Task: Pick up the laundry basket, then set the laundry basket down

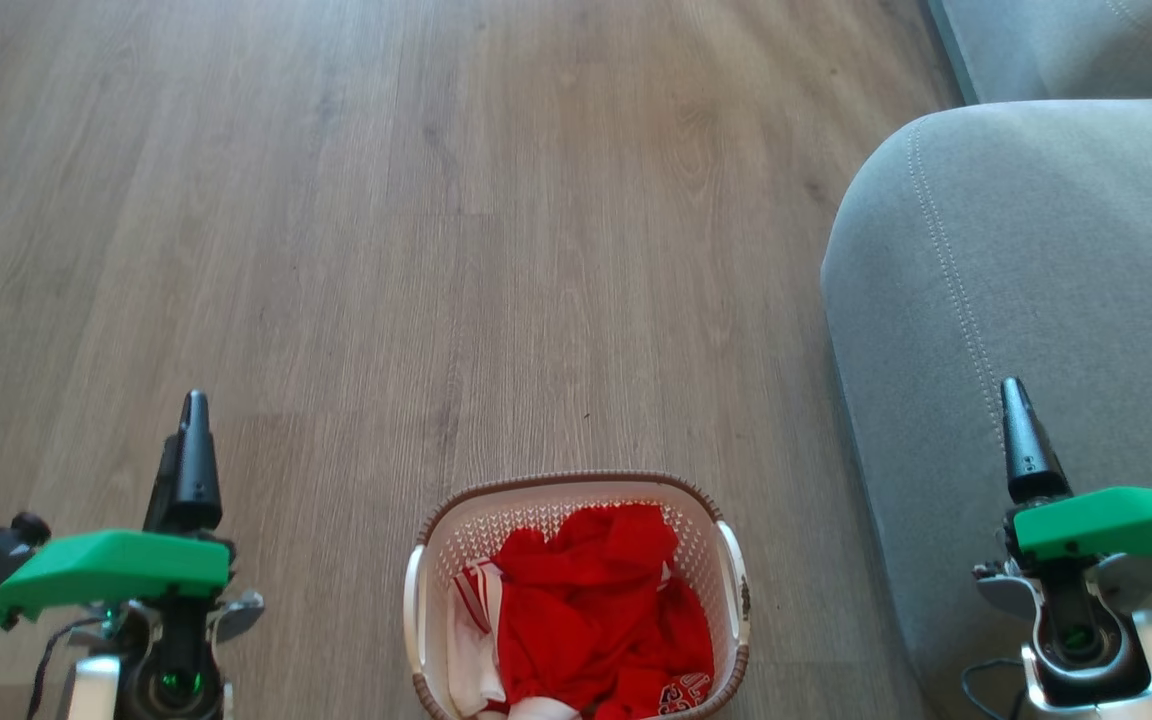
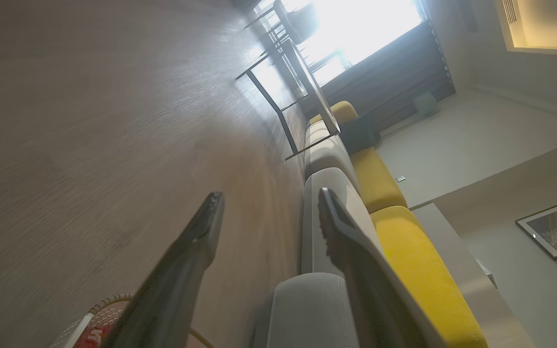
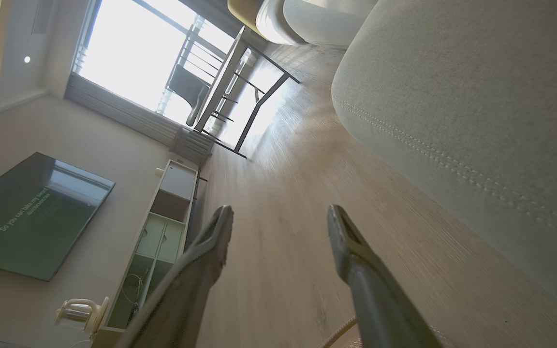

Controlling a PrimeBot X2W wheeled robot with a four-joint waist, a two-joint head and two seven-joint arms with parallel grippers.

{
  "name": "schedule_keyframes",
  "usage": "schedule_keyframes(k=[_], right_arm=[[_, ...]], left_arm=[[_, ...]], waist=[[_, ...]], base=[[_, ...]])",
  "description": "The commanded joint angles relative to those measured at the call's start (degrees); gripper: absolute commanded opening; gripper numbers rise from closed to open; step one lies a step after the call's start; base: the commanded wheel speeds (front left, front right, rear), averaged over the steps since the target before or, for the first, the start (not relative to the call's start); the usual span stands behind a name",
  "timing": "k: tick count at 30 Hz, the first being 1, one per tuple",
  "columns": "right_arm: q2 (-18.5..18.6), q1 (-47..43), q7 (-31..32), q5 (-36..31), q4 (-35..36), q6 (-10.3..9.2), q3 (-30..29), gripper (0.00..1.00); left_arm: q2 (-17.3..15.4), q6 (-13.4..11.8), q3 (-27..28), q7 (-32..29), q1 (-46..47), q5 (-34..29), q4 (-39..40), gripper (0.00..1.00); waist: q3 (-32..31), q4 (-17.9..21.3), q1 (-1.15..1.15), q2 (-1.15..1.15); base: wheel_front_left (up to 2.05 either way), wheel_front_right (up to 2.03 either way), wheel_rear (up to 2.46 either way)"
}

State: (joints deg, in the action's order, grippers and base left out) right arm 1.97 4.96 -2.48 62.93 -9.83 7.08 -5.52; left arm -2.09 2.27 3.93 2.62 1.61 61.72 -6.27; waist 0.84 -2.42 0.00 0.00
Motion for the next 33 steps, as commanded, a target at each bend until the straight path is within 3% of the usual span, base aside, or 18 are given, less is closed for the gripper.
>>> schedule_keyframes(k=[1, 15, 33], right_arm=[[0.5, 3.3, -0.7, -1.9, 2.6, 0.19, 0.6, 1.00], [0.6, 5.2, -3.3, -19.4, 6.7, 0.23, 3.6, 1.00], [0.7, 6.0, -6.1, -41.4, 6.1, 0.29, 9.6, 1.00]], left_arm=[[-0.6, -0.4, 0.2, 0.6, 3.9, -2.3, 3.1, 1.00], [-0.8, -6.0, -5.6, 3.1, 5.7, -21.9, 10.1, 1.00], [-8.0, -16.8, -20.2, 6.0, 7.7, -36.9, 6.5, 1.00]], waist=[[0.1, -0.1, 0.00, 0.00], [0.7, -0.8, 0.00, 0.00], [0.1, -1.1, 0.00, 0.00]], base=[[0.00, 0.00, 0.00], [0.00, 0.00, 0.00], [0.00, 0.00, 0.00]])
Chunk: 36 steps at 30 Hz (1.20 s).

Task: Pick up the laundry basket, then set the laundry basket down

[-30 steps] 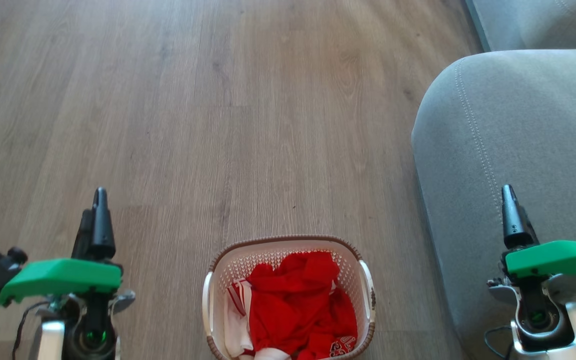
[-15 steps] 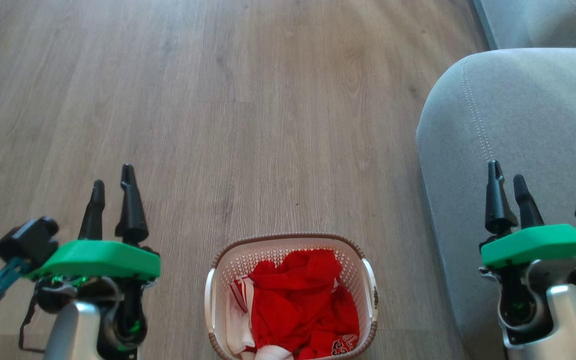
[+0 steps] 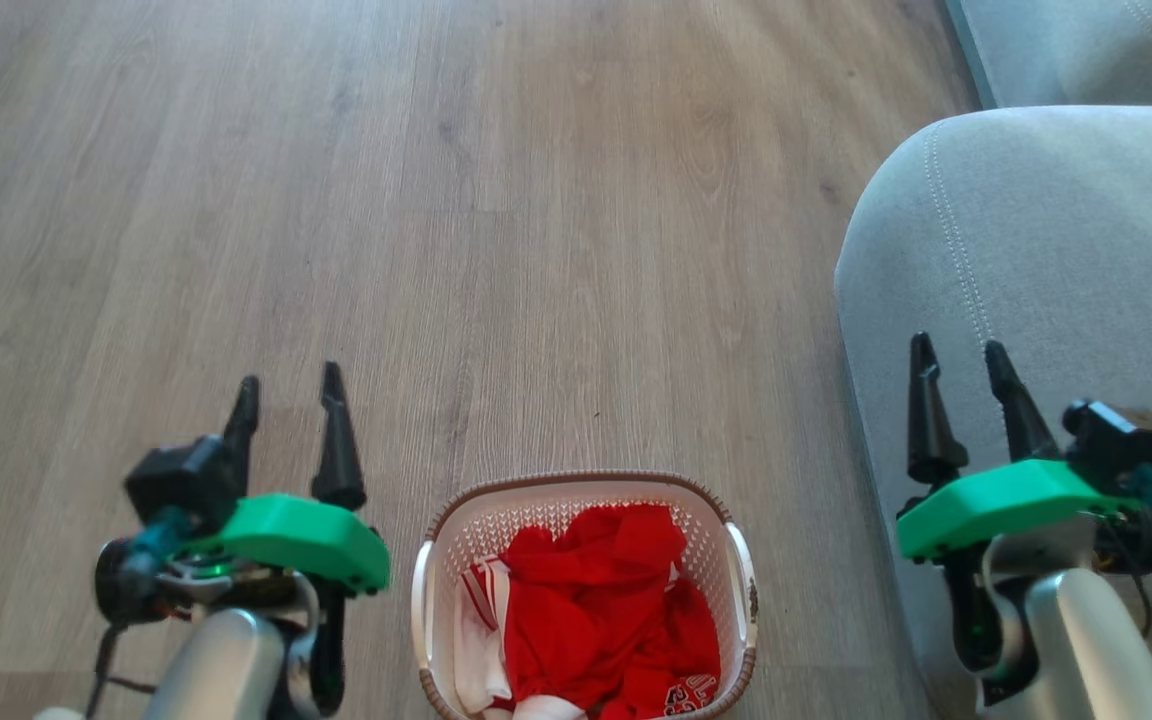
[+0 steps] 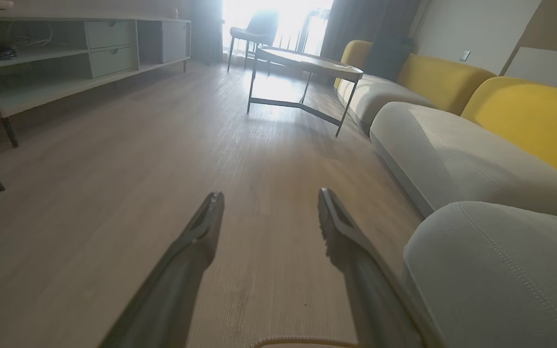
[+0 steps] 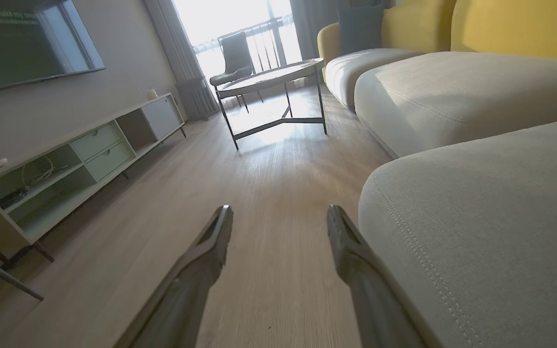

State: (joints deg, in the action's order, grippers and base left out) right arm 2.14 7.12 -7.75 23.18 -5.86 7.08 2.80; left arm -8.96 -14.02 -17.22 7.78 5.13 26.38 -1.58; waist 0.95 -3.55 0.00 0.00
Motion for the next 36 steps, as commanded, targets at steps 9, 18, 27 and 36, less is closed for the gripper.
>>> schedule_keyframes(k=[9, 18, 27, 36], right_arm=[[0.6, 4.2, -2.4, -9.7, 1.2, 0.32, 4.3, 1.00], [0.6, 4.8, -3.9, -11.9, -1.4, 0.34, 4.7, 1.00], [0.7, 6.0, -5.4, -13.0, 0.5, 0.37, 4.0, 1.00], [0.7, 6.5, -6.7, -13.9, 9.9, 0.40, 3.0, 1.00]], left_arm=[[-4.8, -4.3, -7.9, 2.3, 7.2, -8.0, -2.1, 1.00], [-6.0, -6.0, -12.5, 3.8, 9.7, -11.3, -4.6, 1.00], [-6.1, -9.7, -12.5, 5.4, 11.1, -18.1, 3.1, 1.00], [-6.6, -15.7, -12.6, 6.7, 11.4, -23.9, 12.4, 1.00]], waist=[[-0.4, 0.1, 0.00, 0.00], [-0.6, -0.1, 0.00, 0.00], [-0.4, -0.4, 0.00, 0.00], [-0.2, -0.8, 0.00, 0.00]], base=[[0.00, 0.00, 0.00], [0.00, 0.00, 0.00], [0.00, 0.00, 0.00], [0.00, 0.00, 0.00]])
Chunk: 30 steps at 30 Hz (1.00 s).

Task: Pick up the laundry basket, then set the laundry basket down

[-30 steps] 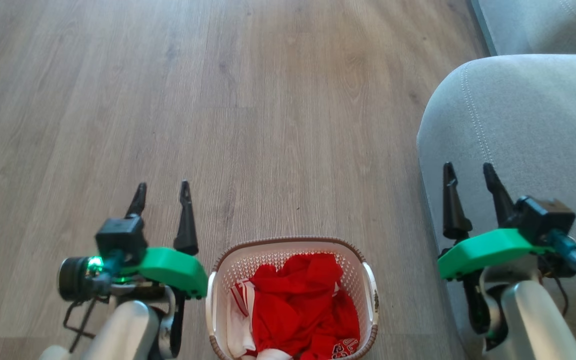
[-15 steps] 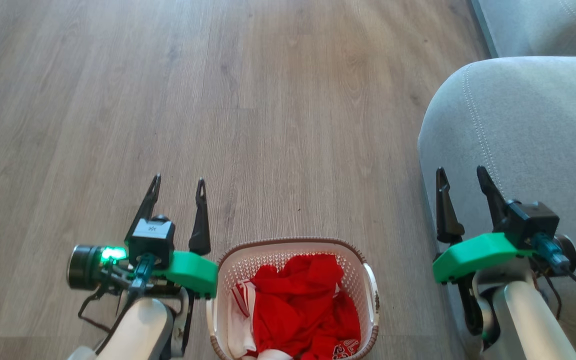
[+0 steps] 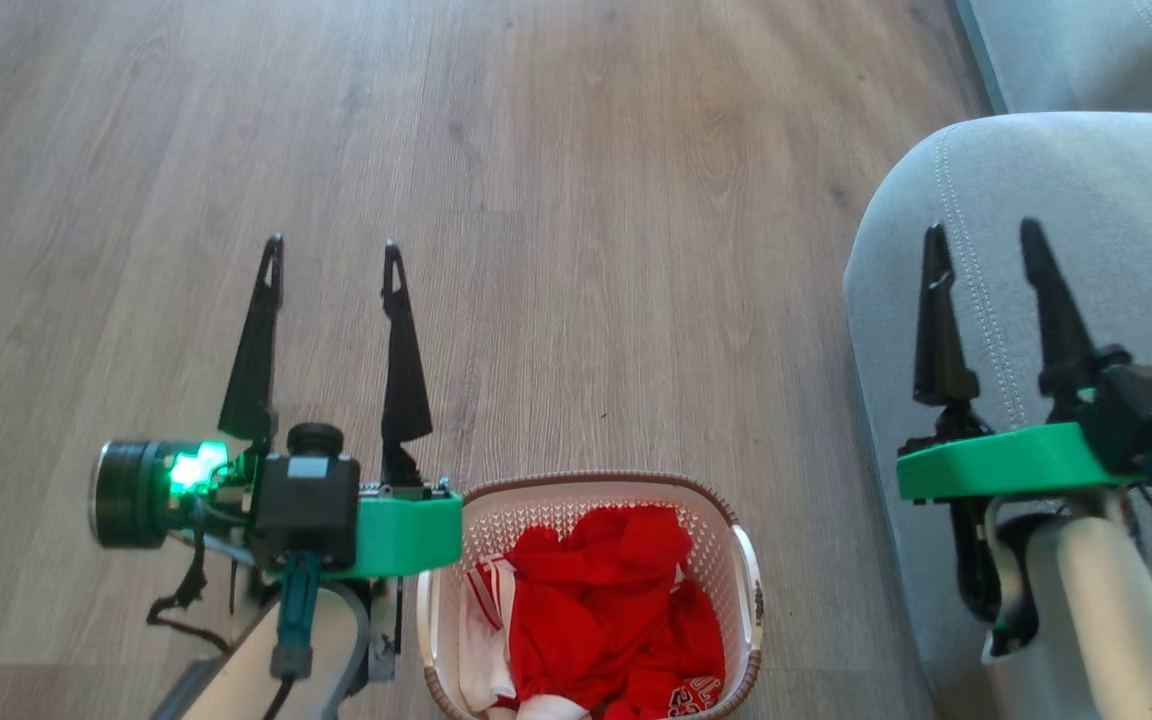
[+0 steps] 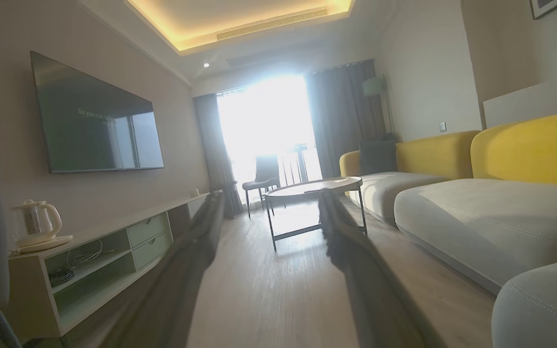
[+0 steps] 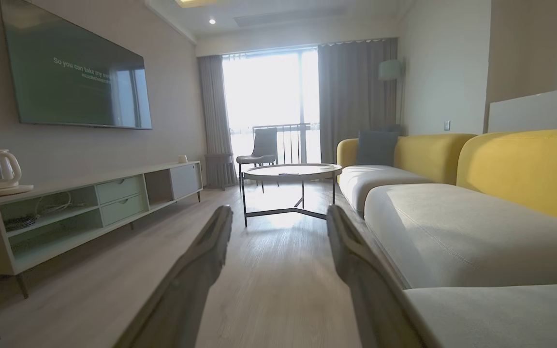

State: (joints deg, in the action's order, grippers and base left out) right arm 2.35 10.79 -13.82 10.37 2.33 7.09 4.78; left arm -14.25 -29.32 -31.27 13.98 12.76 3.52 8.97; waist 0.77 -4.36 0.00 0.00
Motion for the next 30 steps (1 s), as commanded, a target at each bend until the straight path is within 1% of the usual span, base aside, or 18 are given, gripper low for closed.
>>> schedule_keyframes(k=[1, 4, 6, 8, 9, 10, 13, 16, 18, 19, 24, 30], right_arm=[[0.5, 2.8, -0.8, -1.4, 2.8, 0.39, 0.9, 1.00], [0.5, 2.4, -1.2, -2.1, 4.3, 0.40, 0.8, 1.00], [0.5, 1.9, -1.2, -1.9, 3.7, 0.40, 0.7, 1.00], [0.5, 1.5, -1.2, -1.7, 2.6, 0.40, 0.6, 1.00], [0.5, 1.3, -1.2, -1.6, 1.7, 0.40, 0.6, 1.00], [0.5, 1.2, -1.2, -1.6, 0.9, 0.40, 0.6, 1.00], [0.5, 0.7, -1.2, -1.2, -2.1, 0.40, 0.6, 1.00], [0.5, 0.6, -1.2, -0.7, -4.5, 0.40, 0.9, 1.00], [0.5, 0.4, -1.2, -0.5, -6.1, 0.40, 1.1, 1.00], [0.5, 0.4, -1.2, -0.5, -8.0, 0.40, 1.5, 1.00], [0.5, 0.3, -1.2, -0.3, -11.9, 0.40, 2.4, 1.00], [0.5, 0.4, -1.2, -0.2, -15.0, 0.40, 3.1, 1.00]], left_arm=[[-1.3, -0.8, 1.4, 0.7, 3.7, -1.4, 2.7, 1.00], [-1.1, -1.0, 1.5, 1.0, 3.4, -2.1, 4.1, 1.00], [-0.5, 0.0, 2.2, 1.0, 2.7, -0.8, 3.9, 1.00], [0.7, 1.9, 3.1, 1.0, 1.7, 1.1, 3.1, 1.00], [1.3, 3.3, 3.8, 1.0, 1.2, 2.3, 2.4, 1.00], [2.3, 5.2, 4.6, 1.0, 0.3, 4.1, 1.1, 1.00], [4.5, 11.9, 7.4, 1.0, -1.3, 7.3, -3.3, 1.00], [6.7, 17.0, 10.3, 1.0, -2.3, 7.5, -6.6, 1.00], [7.8, 19.9, 11.8, 1.0, -2.9, 7.2, -8.8, 1.00], [8.8, 22.0, 13.2, 1.0, -3.4, 6.6, -10.5, 1.00], [10.5, 25.2, 15.7, 1.0, -4.4, 5.1, -14.1, 1.00], [11.2, 28.0, 16.9, 1.0, -5.1, 5.7, -18.9, 1.00]], waist=[[0.0, -0.1, 0.00, 0.00], [0.0, -0.2, 0.00, 0.00], [-0.1, -0.2, 0.00, 0.00], [-0.1, -0.3, 0.00, 0.00], [-0.2, -0.3, 0.00, 0.00], [-0.2, -0.4, 0.00, 0.00], [-0.4, -0.5, 0.00, 0.00], [-0.4, -0.6, 0.00, 0.00], [-0.4, -0.7, 0.00, 0.00], [-0.4, -0.7, 0.00, 0.00], [-0.4, -0.6, 0.00, 0.00], [-0.5, -0.5, 0.00, 0.00]], base=[[0.00, 0.00, 0.00], [0.00, 0.00, 0.00], [0.00, 0.00, 0.00], [0.00, 0.00, 0.00], [0.00, 0.00, 0.00], [0.00, 0.00, 0.00], [0.00, 0.00, 0.00], [0.00, 0.00, 0.00], [0.00, 0.00, 0.00], [0.00, 0.00, 0.00], [0.00, 0.00, 0.00], [0.00, 0.00, 0.00]])
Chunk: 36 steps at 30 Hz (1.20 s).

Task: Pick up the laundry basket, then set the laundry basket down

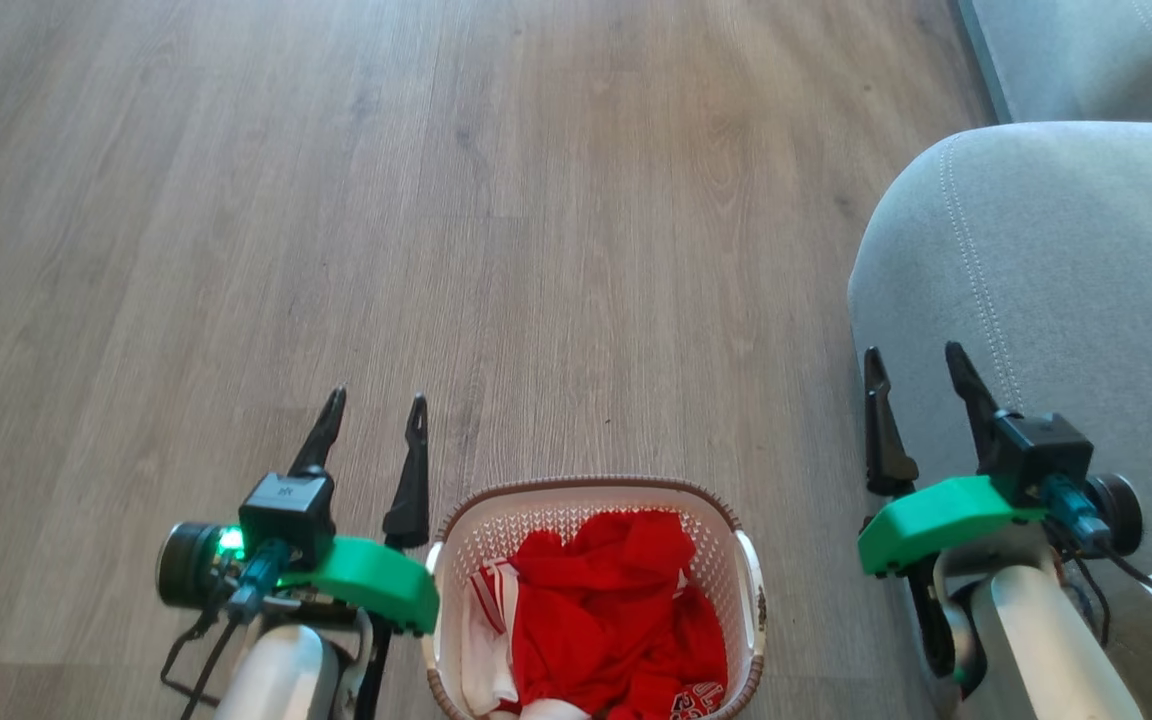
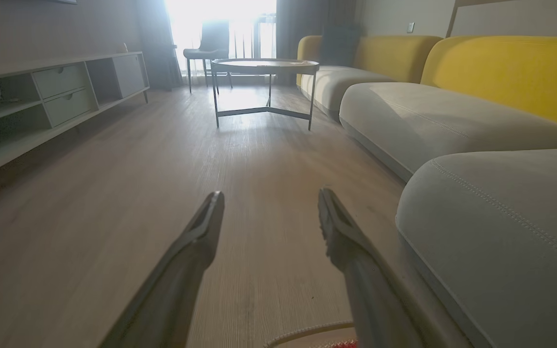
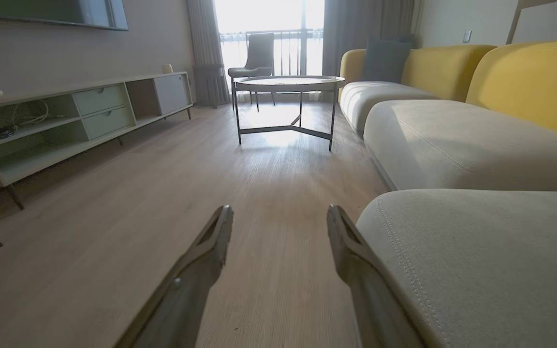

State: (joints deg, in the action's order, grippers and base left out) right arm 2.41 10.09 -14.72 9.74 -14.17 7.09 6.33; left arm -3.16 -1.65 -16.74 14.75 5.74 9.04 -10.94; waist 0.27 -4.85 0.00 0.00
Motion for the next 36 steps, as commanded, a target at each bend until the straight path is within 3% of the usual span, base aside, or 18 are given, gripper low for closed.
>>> schedule_keyframes(k=[1, 36], right_arm=[[0.5, 1.2, -0.3, 0.5, 1.1, 0.40, 1.7, 1.00], [0.5, 1.8, -0.3, -0.2, -2.3, 0.40, 2.4, 1.00]], left_arm=[[0.2, 0.7, 2.4, 0.2, 1.9, 0.4, 0.1, 1.00], [0.3, 0.5, 0.8, 0.2, 2.9, 2.3, -4.0, 1.00]], waist=[[-0.1, 0.0, 0.00, 0.00], [-0.1, -0.3, 0.00, 0.00]], base=[[0.00, 0.00, 0.00], [0.00, 0.00, 0.00]])
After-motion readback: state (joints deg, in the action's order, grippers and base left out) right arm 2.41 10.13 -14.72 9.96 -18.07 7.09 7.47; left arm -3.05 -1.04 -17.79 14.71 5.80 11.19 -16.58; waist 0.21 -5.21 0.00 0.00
